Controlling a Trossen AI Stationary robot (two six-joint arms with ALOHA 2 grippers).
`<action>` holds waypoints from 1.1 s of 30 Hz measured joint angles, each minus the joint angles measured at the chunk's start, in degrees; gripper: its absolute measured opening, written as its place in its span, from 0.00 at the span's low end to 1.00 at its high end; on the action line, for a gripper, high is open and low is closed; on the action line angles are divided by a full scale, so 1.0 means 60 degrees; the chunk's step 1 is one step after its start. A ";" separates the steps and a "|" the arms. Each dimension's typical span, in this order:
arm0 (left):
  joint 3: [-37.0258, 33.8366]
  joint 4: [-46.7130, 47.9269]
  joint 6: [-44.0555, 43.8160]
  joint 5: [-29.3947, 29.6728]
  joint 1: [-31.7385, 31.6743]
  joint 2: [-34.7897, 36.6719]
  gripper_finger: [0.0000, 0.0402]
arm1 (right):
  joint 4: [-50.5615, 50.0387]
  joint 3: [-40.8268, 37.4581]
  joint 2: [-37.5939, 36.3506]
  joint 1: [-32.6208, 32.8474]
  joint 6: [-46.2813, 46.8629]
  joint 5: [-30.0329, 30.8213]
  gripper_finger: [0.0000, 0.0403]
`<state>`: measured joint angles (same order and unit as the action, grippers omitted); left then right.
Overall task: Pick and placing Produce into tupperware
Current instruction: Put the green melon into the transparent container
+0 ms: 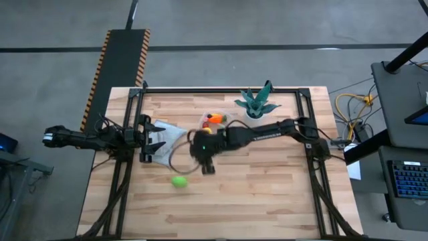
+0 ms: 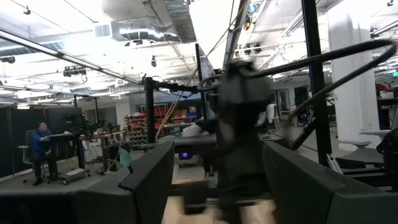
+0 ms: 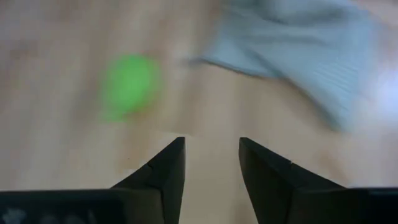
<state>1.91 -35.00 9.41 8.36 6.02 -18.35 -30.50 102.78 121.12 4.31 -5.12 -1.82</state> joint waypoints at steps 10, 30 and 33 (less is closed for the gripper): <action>0.0000 0.0000 0.0000 0.0000 -0.0004 0.0004 0.57 | 0.2239 0.0018 0.0018 0.1264 -0.0438 -0.2849 0.58; 0.0011 0.0004 0.0000 0.0000 -0.0004 0.0004 0.57 | 0.2714 0.0015 -0.0612 0.1958 -0.0175 0.1894 0.61; 0.0011 0.0059 -0.0007 -0.0004 -0.0002 0.0004 0.57 | 0.2048 -0.0034 -0.1096 0.2223 -0.0499 0.2164 0.47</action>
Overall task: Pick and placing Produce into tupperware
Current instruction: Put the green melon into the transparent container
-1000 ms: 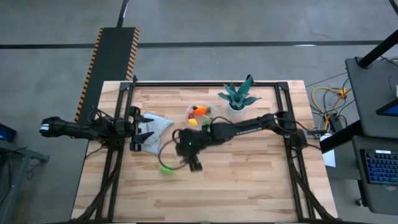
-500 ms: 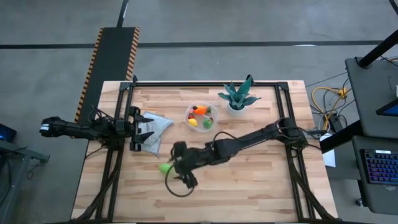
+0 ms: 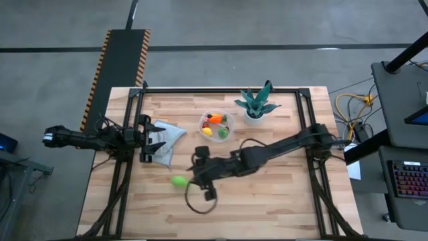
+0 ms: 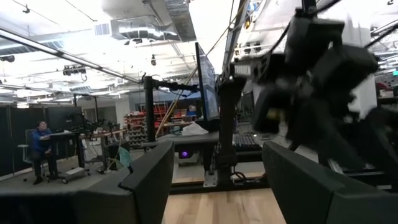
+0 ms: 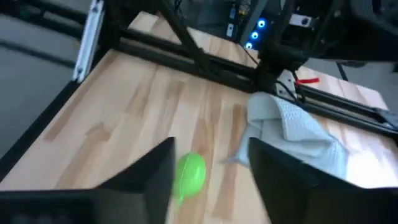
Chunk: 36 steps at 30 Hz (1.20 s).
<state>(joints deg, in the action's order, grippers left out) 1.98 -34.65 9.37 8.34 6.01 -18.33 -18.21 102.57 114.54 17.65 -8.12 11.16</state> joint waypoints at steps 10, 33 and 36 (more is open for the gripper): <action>0.0000 0.0110 -0.0055 -0.0158 0.0002 -0.0060 0.57 | -0.1467 -0.2408 -0.3000 0.1714 0.0043 0.3153 0.04; 0.0000 0.0094 -0.0178 -0.0157 0.0002 -0.0071 0.57 | 0.6071 -1.4341 -1.3552 -0.1707 -0.0828 -0.2199 0.02; 0.0000 0.0101 -0.0183 -0.0157 0.0000 -0.0095 0.57 | 0.6181 -1.5010 -1.4774 -0.2141 -0.0822 -0.2354 0.02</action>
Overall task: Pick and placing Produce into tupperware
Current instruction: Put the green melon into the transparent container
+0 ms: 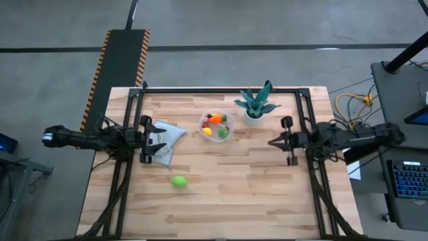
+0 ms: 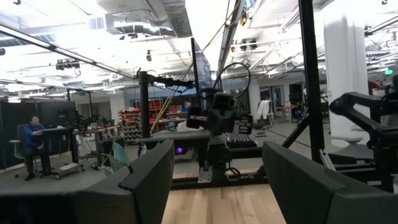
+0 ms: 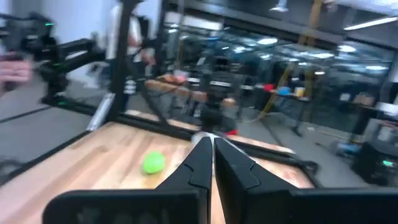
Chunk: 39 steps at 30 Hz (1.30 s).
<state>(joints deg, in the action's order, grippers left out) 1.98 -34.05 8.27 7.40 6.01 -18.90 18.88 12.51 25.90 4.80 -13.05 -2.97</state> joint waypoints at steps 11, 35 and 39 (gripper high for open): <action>0.0000 0.0033 -0.0348 -0.0008 0.0002 -0.0206 0.57 | -0.1210 -0.1195 -0.2486 -0.0183 0.0743 0.0125 0.02; 0.4848 0.5704 0.0304 -0.0201 0.0296 -0.3426 0.57 | -0.2106 -0.1374 -0.2669 -0.0183 0.1364 0.0828 0.02; 0.6106 0.7645 0.0191 -0.0050 0.0518 -0.4687 0.57 | -0.2106 -0.1374 -0.2668 -0.0183 0.1440 0.0828 0.02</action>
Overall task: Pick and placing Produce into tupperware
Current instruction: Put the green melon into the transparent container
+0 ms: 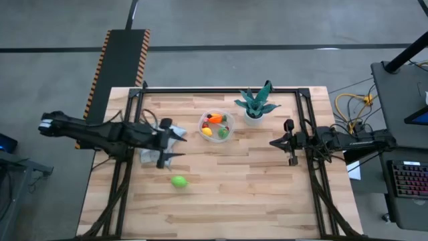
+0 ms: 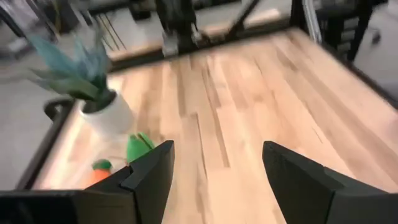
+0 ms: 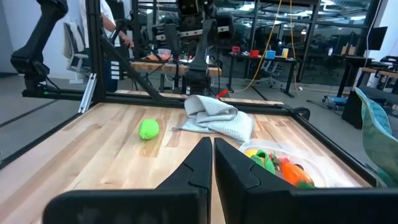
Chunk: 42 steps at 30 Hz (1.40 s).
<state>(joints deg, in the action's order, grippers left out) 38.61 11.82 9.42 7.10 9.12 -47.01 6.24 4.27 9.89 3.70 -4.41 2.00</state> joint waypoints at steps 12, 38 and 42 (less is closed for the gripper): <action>0.1890 0.3917 -0.2550 0.0126 0.0729 -0.3182 0.57 | -0.0008 -0.0019 0.0000 0.0003 0.0419 -0.0004 0.02; 0.4352 0.7547 -0.4897 -0.2148 0.2295 -0.7081 0.57 | -0.0230 -0.0036 0.0000 0.0004 0.0256 0.0000 0.02; 0.4378 0.7543 -0.5939 -0.2271 0.2278 -0.7234 0.57 | -0.0222 -0.0036 0.0000 0.0004 0.0005 0.0007 0.02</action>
<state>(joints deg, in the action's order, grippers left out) 64.88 57.08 -26.21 -6.53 22.78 -90.42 4.91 4.05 9.89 3.73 -4.38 2.04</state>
